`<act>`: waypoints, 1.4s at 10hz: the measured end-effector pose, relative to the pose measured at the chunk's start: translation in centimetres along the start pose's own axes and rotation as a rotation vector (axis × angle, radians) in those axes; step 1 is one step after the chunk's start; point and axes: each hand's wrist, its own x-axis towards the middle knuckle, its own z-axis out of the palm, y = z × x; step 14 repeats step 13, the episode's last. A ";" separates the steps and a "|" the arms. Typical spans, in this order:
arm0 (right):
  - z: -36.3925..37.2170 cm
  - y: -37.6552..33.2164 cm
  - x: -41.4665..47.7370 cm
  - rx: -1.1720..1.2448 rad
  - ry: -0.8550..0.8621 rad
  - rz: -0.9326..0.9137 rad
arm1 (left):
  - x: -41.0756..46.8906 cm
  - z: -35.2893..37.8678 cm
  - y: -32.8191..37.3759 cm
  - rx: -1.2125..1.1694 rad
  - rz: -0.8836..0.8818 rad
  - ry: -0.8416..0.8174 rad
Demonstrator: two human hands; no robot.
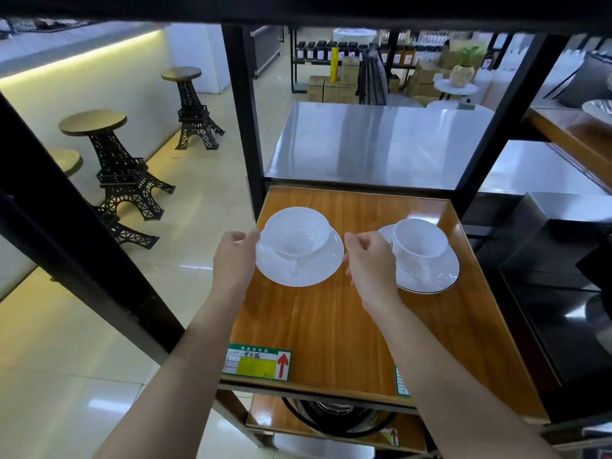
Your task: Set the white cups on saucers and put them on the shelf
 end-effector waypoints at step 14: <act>-0.8 2.2 -1.6 -0.074 -0.137 0.136 | 0.1 -0.2 -1.7 0.193 -0.010 -0.115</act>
